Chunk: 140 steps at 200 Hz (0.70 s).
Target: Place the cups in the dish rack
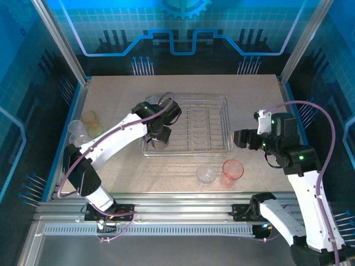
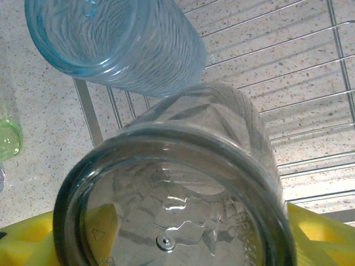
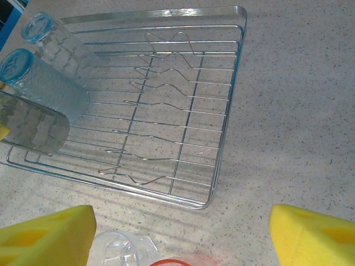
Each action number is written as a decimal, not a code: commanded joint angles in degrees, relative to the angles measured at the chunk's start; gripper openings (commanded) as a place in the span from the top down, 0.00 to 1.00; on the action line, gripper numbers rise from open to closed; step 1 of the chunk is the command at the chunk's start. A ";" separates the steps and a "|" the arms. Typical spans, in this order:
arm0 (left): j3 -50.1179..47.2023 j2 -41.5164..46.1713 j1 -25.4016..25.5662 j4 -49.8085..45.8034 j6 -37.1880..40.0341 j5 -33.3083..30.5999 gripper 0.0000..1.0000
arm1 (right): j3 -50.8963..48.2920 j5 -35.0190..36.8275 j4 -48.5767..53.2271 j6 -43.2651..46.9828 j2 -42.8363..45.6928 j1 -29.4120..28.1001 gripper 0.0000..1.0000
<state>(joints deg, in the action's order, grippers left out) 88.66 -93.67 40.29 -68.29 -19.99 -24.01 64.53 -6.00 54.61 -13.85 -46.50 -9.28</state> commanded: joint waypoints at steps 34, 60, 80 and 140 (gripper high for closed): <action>-2.64 -2.04 -0.43 0.53 -3.24 -1.14 0.99 | -0.16 3.45 -0.18 0.22 2.30 0.94 0.17; -4.37 -1.24 -1.10 1.25 -3.91 -1.45 0.98 | -0.33 4.78 -1.68 0.50 4.47 1.02 0.17; -6.25 -0.17 -1.93 2.52 -4.16 -1.18 0.98 | -1.36 5.43 -3.68 1.10 6.33 1.02 0.07; -11.63 1.84 -4.55 5.30 -5.16 2.39 0.94 | -6.24 7.10 -10.15 0.25 12.40 1.10 0.00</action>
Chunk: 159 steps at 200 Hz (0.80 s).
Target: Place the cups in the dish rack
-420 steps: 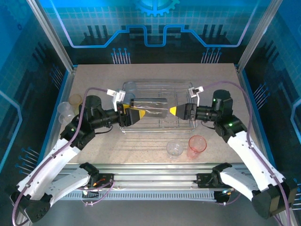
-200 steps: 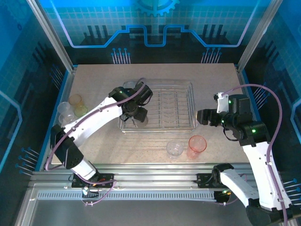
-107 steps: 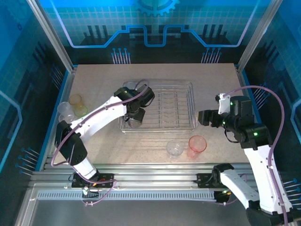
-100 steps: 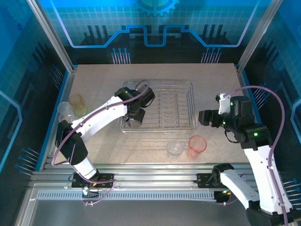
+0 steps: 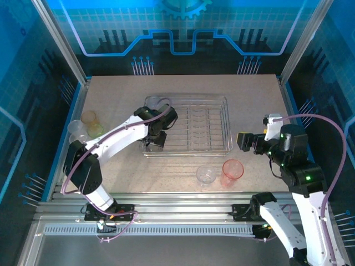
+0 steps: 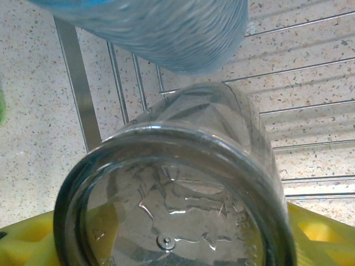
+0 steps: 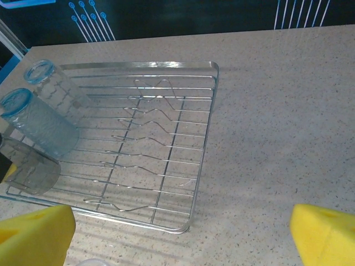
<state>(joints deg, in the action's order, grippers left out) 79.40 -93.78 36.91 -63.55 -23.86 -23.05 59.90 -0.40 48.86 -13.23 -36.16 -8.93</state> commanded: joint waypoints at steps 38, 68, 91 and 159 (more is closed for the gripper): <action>-4.01 3.38 -2.26 1.56 -1.52 2.83 0.71 | -4.64 6.75 -7.80 -3.02 6.95 1.02 0.00; -4.59 4.14 -2.79 1.80 -1.53 2.96 0.50 | -6.64 8.46 -9.97 -2.98 11.47 1.02 0.00; -5.14 4.43 -2.77 2.75 -1.42 4.08 0.44 | -6.38 9.19 -8.81 -2.67 12.08 1.02 0.00; -5.30 4.49 -2.71 4.76 -0.33 8.14 0.43 | -5.93 11.04 -7.29 -3.40 11.99 1.09 0.00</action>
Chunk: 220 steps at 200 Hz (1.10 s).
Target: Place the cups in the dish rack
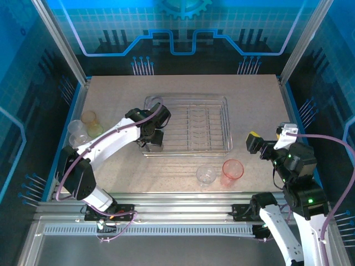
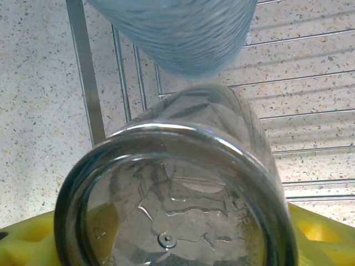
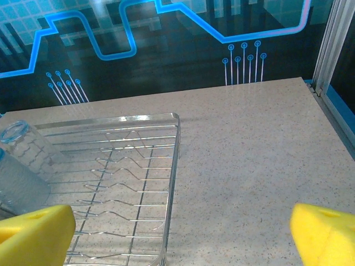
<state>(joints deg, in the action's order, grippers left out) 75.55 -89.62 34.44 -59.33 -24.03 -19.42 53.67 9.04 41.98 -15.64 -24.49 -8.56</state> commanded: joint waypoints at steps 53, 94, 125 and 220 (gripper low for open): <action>-0.47 -0.97 0.16 -0.54 1.05 3.74 0.25 | 0.12 0.81 0.02 -1.28 0.01 0.73 0.00; 0.93 -1.90 0.36 -1.56 1.63 2.97 0.17 | -0.49 1.27 -0.14 -1.79 0.14 0.73 0.00; 2.42 -2.09 0.82 -2.80 1.93 1.83 0.13 | -1.07 0.79 0.01 -1.93 0.30 0.73 0.00; 4.50 5.37 1.17 -2.70 1.66 -2.53 0.01 | 0.35 -0.89 4.59 -2.40 -4.65 0.73 0.00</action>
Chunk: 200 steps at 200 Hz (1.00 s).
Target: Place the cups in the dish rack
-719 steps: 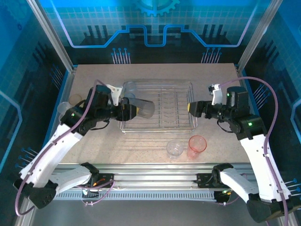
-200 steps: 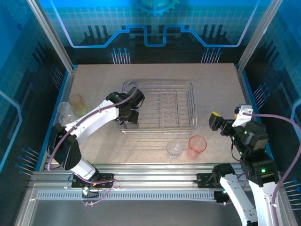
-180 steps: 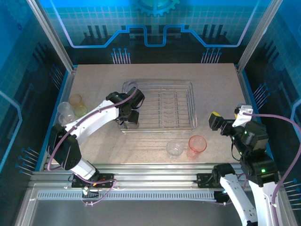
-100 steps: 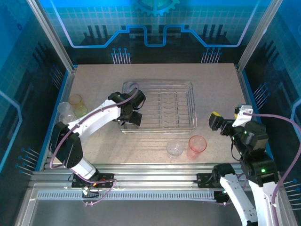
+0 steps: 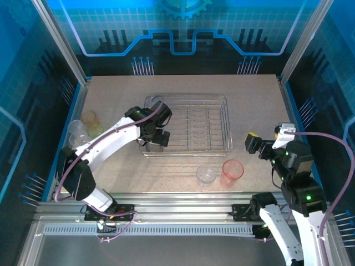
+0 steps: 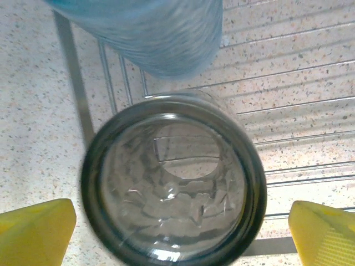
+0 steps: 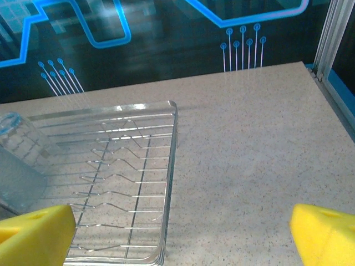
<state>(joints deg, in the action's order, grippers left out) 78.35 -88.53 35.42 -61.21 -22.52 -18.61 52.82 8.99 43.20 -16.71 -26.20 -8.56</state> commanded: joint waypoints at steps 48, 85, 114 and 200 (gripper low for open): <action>-3.82 15.13 0.20 7.20 0.71 -7.14 0.01 | 3.82 -9.10 10.20 -5.23 -9.65 0.73 0.02; -10.40 24.86 0.23 17.40 3.99 -4.63 0.01 | 4.90 -15.70 16.96 -10.91 -11.46 0.48 0.03; -14.86 29.90 0.18 23.47 5.53 -1.36 0.01 | 5.39 -15.61 23.25 -11.14 -13.07 -0.71 0.07; -15.67 28.58 0.22 24.16 6.00 1.31 0.01 | 3.04 -5.33 30.26 -15.58 -19.04 -12.08 0.19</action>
<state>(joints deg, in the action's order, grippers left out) 62.78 -59.90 35.42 -38.26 -17.56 -18.65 56.62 -1.23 69.49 -29.95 -44.84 -17.82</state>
